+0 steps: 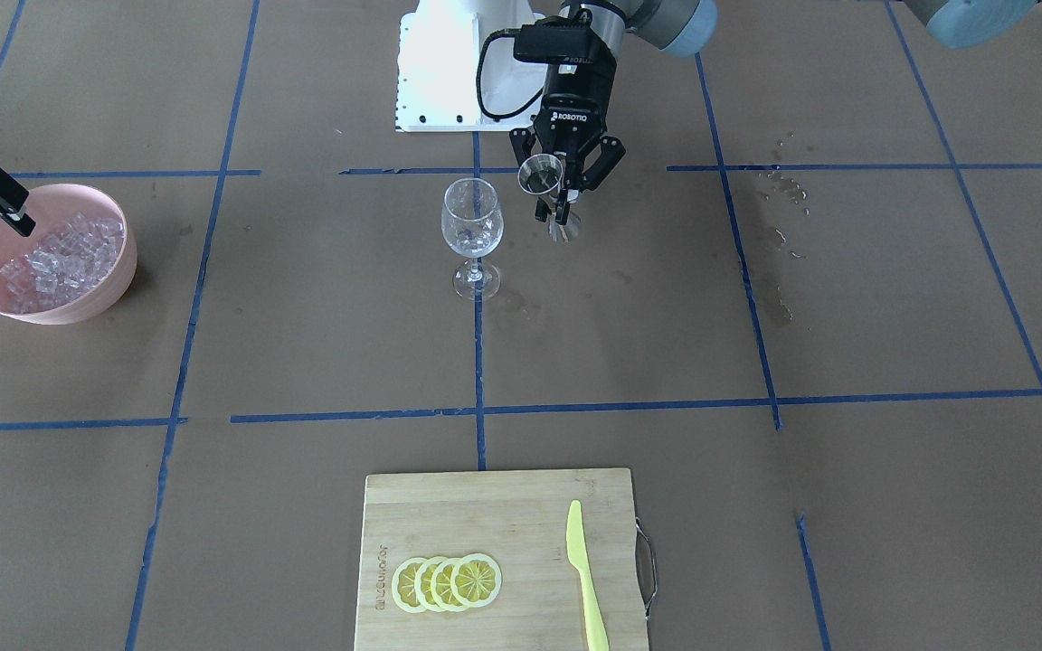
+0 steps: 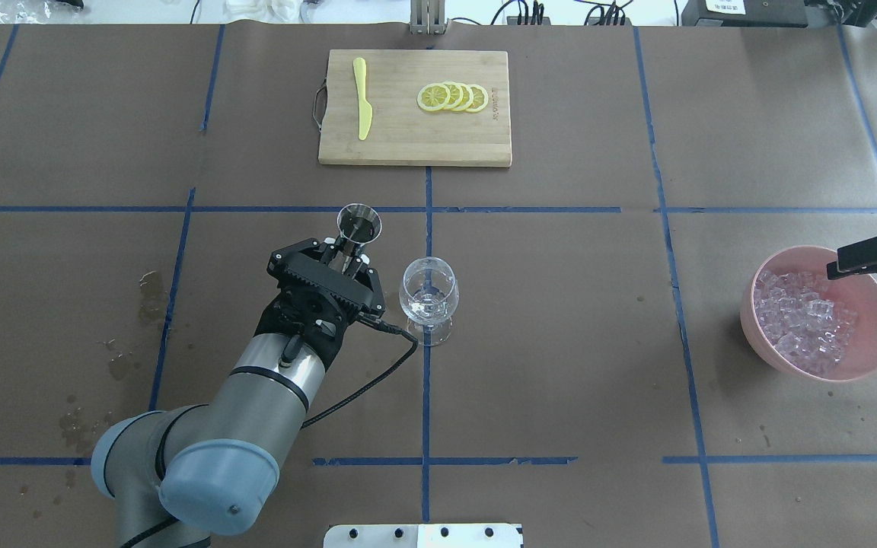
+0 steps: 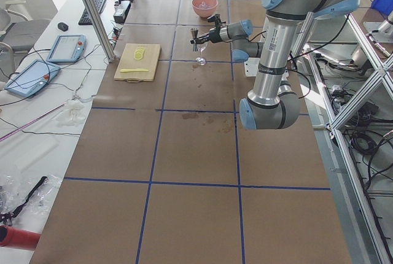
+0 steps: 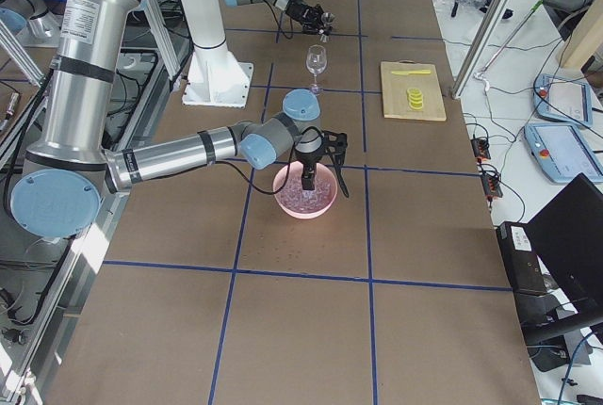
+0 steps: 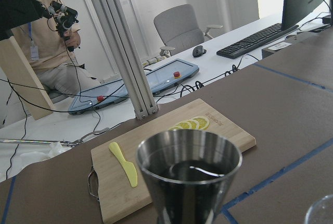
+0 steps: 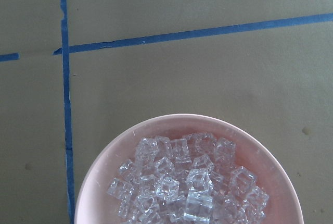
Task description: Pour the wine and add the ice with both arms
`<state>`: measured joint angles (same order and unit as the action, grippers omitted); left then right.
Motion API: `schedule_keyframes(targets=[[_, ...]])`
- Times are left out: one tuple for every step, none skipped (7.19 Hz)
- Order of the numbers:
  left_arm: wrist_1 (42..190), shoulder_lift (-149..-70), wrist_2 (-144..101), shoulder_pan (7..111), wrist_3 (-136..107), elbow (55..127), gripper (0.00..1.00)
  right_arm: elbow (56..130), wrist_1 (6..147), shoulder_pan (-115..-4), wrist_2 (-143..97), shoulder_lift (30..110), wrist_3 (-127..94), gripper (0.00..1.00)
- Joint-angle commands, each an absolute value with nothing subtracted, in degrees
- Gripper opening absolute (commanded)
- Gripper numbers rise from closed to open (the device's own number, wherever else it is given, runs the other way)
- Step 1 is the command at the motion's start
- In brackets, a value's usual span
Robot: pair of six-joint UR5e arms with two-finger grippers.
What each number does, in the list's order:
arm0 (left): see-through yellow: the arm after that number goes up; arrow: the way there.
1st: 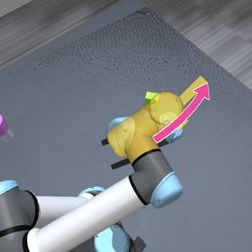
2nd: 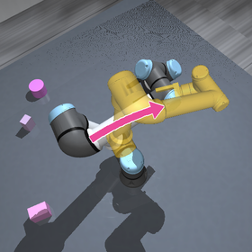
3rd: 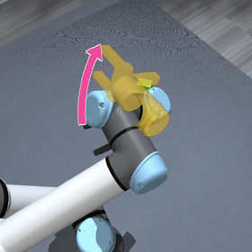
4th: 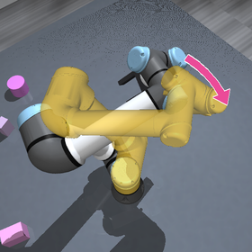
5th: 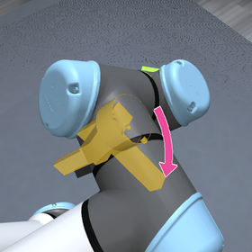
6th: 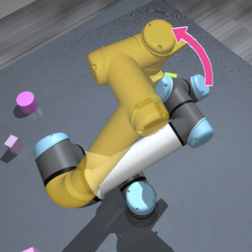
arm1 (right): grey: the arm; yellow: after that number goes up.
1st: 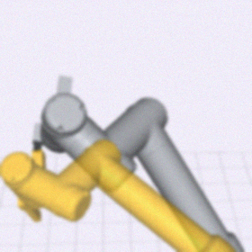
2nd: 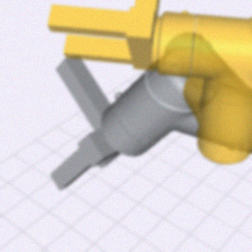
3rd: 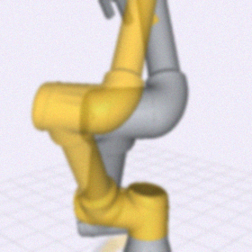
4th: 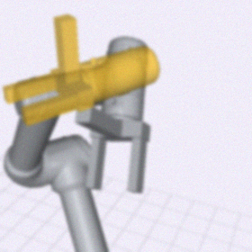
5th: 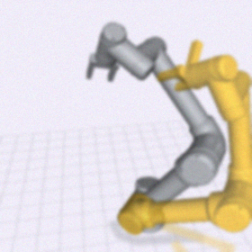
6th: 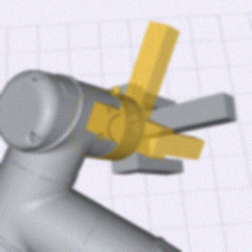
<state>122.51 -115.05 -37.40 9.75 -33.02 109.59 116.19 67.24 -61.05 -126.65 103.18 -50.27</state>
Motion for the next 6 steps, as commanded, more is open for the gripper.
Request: schedule_keyframes(targets=[[122.5, -116.0, -29.5, 6.2, -25.1, 108.6, 0.00, 116.1, 67.2, -61.1, -126.7, 103.2, -50.3, 1.00], [122.5, -116.9, -29.3, 5.8, -24.3, 107.4, 0.00, 116.1, 67.2, -61.1, -126.7, 103.2, -50.3, 1.00], [122.4, -117.8, -29.2, 5.7, -19.0, 107.1, 0.00, 116.1, 67.2, -61.1, -126.7, 103.2, -50.3, 1.00], [122.4, -117.9, -27.6, 5.7, -11.2, 107.2, 0.00, 116.1, 67.2, -61.0, -126.7, 103.2, -50.3, 1.00], [122.4, -118.2, -27.2, 5.7, -5.9, 107.2, 0.00, 116.1, 67.2, -61.1, -126.7, 103.1, -50.3, 1.00], [122.4, -118.2, -27.2, 5.7, -2.1, 107.1, 0.00, 116.1, 67.2, -61.0, -126.7, 103.1, -50.3, 1.00]])
